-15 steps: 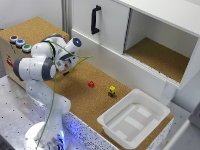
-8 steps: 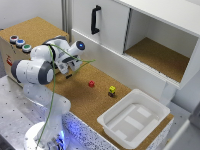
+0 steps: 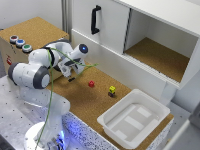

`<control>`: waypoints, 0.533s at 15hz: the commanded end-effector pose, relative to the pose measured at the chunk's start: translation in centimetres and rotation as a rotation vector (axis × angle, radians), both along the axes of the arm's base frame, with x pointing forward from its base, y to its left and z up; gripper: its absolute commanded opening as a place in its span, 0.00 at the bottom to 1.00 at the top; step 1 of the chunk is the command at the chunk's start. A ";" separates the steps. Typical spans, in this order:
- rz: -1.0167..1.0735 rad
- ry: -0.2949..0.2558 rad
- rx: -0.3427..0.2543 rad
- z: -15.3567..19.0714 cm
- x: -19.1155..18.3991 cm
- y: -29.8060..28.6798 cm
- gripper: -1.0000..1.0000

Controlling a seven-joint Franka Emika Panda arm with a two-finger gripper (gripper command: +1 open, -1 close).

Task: Grasp the drawer handle and open it

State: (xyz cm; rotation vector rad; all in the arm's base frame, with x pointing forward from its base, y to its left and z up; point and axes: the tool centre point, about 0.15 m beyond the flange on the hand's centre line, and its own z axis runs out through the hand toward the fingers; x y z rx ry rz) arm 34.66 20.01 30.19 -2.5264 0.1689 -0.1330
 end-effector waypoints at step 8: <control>-0.075 0.014 0.002 -0.3 2.9 -5.9 1.00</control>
